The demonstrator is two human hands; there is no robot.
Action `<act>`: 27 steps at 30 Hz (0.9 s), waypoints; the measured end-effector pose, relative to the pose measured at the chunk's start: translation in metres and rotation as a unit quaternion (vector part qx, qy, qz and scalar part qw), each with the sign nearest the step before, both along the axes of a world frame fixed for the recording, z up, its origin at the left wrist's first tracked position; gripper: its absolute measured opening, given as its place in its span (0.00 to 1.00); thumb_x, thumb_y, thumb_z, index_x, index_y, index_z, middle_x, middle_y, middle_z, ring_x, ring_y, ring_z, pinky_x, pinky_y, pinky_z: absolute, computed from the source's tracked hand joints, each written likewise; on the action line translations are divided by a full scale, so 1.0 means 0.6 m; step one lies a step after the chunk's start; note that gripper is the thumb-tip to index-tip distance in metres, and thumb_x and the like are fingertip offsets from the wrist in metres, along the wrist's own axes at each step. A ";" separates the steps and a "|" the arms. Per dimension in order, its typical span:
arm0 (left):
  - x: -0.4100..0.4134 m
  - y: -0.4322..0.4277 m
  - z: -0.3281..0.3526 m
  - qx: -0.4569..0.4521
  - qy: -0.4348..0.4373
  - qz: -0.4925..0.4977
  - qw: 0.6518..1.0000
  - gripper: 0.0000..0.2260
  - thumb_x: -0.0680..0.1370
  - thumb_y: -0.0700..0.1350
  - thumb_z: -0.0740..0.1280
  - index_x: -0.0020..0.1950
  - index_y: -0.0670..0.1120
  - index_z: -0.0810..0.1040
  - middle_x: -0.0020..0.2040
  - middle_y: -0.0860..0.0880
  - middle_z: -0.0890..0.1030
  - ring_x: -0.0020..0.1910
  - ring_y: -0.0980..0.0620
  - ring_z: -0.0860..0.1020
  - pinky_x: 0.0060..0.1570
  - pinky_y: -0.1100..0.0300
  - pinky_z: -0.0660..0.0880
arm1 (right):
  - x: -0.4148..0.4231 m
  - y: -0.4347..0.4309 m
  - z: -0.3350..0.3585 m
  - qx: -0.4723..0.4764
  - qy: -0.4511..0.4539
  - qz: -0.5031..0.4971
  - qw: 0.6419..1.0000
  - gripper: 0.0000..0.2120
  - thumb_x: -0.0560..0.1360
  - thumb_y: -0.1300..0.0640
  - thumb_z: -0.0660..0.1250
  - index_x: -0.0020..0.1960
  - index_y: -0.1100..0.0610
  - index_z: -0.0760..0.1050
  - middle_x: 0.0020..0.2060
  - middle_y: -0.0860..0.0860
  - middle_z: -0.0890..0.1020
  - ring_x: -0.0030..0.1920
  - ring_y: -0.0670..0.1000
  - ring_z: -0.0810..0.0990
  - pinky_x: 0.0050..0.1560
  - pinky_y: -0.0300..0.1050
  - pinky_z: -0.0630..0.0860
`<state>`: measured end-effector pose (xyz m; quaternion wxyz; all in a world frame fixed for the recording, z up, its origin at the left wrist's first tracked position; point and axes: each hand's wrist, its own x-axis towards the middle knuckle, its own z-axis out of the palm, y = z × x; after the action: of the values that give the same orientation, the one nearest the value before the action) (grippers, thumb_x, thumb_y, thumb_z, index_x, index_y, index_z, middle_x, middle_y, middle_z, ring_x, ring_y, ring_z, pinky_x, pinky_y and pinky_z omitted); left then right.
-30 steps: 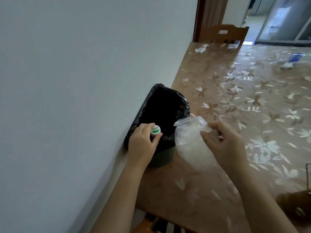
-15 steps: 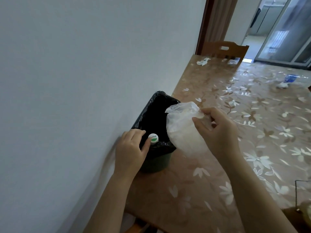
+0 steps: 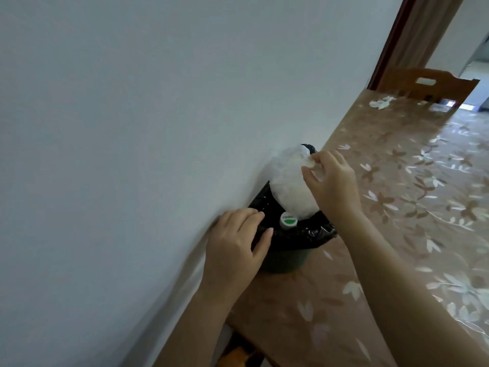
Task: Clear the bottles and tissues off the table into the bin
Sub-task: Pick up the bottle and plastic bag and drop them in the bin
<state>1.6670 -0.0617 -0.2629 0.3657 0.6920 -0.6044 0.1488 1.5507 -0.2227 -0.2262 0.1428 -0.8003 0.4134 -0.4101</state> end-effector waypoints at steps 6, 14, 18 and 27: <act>-0.001 0.014 0.002 -0.010 -0.001 0.006 1.000 0.11 0.75 0.47 0.65 0.50 0.41 0.81 0.47 0.46 0.82 0.46 0.48 0.79 0.49 0.58 0.72 | 0.013 -0.021 -0.038 0.032 0.043 -0.034 0.998 0.08 0.72 0.62 0.66 0.48 0.66 0.74 0.47 0.61 0.76 0.44 0.62 0.74 0.41 0.49 0.69; -0.017 0.015 -0.004 0.003 0.009 -0.006 1.000 0.12 0.75 0.48 0.64 0.51 0.41 0.81 0.48 0.47 0.82 0.48 0.50 0.77 0.51 0.61 0.72 | -0.007 -0.015 -0.058 0.053 0.131 -0.075 0.987 0.14 0.72 0.58 0.67 0.56 0.63 0.75 0.54 0.61 0.76 0.56 0.63 0.70 0.55 0.56 0.65; -0.026 0.010 -0.002 0.020 0.012 -0.016 1.000 0.13 0.76 0.48 0.63 0.52 0.41 0.80 0.49 0.47 0.82 0.49 0.50 0.78 0.50 0.58 0.75 | -0.028 0.008 -0.059 0.039 0.125 -0.068 0.989 0.15 0.71 0.57 0.69 0.56 0.63 0.75 0.52 0.60 0.77 0.54 0.62 0.72 0.56 0.59 0.68; -0.064 -0.021 -0.008 0.015 0.003 -0.054 0.998 0.13 0.75 0.46 0.62 0.53 0.41 0.80 0.52 0.45 0.81 0.53 0.47 0.77 0.52 0.53 0.73 | -0.095 0.098 -0.068 -0.013 0.129 -0.090 0.987 0.14 0.70 0.55 0.66 0.52 0.62 0.77 0.47 0.59 0.80 0.49 0.63 0.77 0.53 0.66 0.72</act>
<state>1.6284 -0.0742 -0.2677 0.3648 0.6645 -0.6416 0.1175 1.4935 -0.1639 -0.2672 0.0401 -0.8079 0.4936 -0.3196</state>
